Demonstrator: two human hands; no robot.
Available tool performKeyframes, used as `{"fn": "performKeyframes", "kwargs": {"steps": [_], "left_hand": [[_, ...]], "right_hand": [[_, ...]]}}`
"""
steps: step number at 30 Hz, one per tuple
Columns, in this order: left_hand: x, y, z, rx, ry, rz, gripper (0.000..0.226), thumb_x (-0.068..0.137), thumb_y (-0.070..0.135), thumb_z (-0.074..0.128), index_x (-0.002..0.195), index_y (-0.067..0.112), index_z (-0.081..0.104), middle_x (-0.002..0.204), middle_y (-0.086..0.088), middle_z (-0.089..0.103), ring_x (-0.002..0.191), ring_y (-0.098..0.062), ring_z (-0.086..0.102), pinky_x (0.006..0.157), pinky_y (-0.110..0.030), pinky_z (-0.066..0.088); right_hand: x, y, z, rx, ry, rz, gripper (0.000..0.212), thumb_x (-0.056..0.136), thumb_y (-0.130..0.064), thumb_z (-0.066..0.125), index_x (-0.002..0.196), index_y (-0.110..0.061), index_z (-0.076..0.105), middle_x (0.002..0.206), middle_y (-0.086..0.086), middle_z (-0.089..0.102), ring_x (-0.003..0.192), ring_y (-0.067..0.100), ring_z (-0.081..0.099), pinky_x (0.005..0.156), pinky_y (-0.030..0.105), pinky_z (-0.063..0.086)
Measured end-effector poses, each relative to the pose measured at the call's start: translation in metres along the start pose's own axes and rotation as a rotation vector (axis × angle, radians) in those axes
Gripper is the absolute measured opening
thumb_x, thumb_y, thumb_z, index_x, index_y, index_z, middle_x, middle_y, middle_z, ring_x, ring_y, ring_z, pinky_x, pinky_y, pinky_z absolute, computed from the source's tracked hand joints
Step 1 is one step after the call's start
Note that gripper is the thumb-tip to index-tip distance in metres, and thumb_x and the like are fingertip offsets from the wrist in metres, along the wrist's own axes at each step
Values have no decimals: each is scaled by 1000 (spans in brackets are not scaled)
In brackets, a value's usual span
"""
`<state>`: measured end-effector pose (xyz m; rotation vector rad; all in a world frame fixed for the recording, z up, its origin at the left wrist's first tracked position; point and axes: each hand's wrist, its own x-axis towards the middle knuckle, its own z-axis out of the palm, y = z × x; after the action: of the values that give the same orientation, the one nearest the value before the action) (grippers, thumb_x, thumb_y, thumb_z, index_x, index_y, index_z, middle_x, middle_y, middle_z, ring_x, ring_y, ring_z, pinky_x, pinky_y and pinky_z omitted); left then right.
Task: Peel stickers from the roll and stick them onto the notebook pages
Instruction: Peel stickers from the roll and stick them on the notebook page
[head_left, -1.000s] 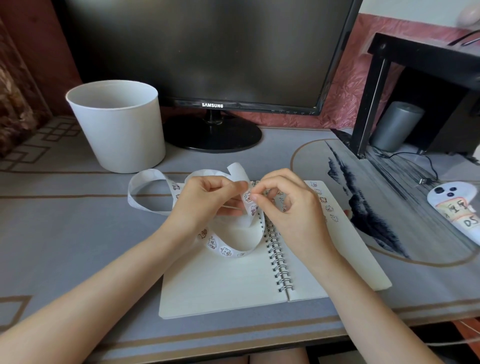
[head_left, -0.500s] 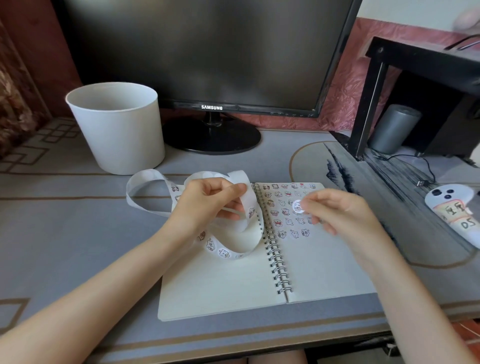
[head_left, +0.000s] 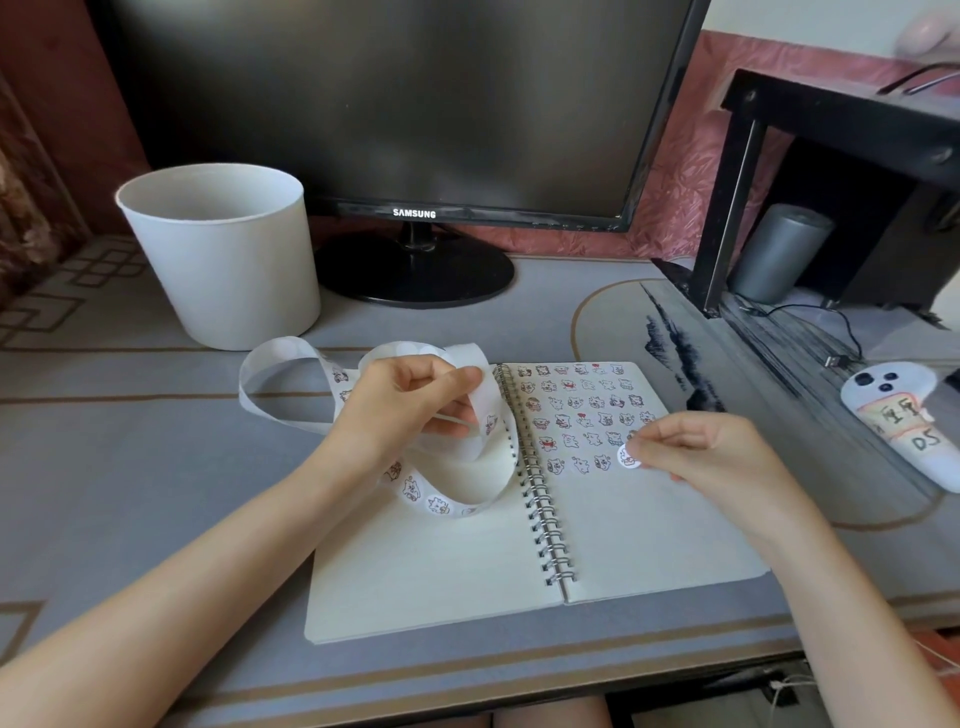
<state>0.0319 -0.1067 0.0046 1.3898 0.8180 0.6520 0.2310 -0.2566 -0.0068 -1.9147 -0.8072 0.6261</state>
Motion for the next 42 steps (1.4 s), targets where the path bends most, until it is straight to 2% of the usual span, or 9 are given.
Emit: {"fn": "performKeyframes", "kwargs": {"steps": [16, 32, 35, 38, 40, 42], "left_hand": [[2, -3, -1, 35, -5, 2, 22, 86, 24, 66, 78, 3, 66, 63, -3, 69, 60, -15, 68, 61, -13, 51], [0, -2, -1, 31, -9, 5, 21, 86, 23, 66, 75, 5, 64, 59, 0, 67, 58, -13, 67, 56, -13, 50], [0, -1, 0, 23, -10, 7, 20, 86, 21, 66, 75, 4, 64, 58, 0, 67, 57, -12, 66, 54, -13, 49], [0, -1, 1, -4, -10, 7, 19, 87, 17, 65, 76, 1, 64, 56, 0, 65, 53, -9, 65, 50, -12, 47], [-1, 0, 1, -4, -13, 8, 19, 87, 16, 65, 76, 1, 63, 56, 0, 65, 52, -9, 64, 50, -12, 47], [-1, 0, 1, -10, -14, 9, 19, 87, 16, 65, 75, 1, 63, 56, 0, 65, 52, -9, 64, 50, -12, 47]], "right_hand": [[0, 3, 3, -14, 25, -33, 9, 76, -1, 75, 72, -9, 70, 64, 1, 67, 50, -4, 55, 52, 4, 39], [3, 7, 5, -40, 50, -76, 13, 75, 0, 75, 69, -10, 69, 65, 4, 66, 50, -3, 54, 53, 4, 40], [4, 9, 5, -72, 62, -89, 13, 74, -2, 76, 69, -12, 69, 68, 6, 68, 56, 2, 57, 56, 8, 42], [5, 11, 6, -118, 75, -109, 12, 73, -4, 77, 70, -12, 69, 72, 10, 70, 62, 11, 57, 62, 19, 44], [6, 12, 7, -139, 78, -121, 12, 72, -5, 78, 70, -13, 69, 72, 12, 69, 61, 11, 56, 62, 23, 43], [6, 13, 7, -152, 74, -127, 12, 72, -6, 78, 70, -13, 69, 69, 9, 68, 57, 6, 54, 60, 21, 42]]}}
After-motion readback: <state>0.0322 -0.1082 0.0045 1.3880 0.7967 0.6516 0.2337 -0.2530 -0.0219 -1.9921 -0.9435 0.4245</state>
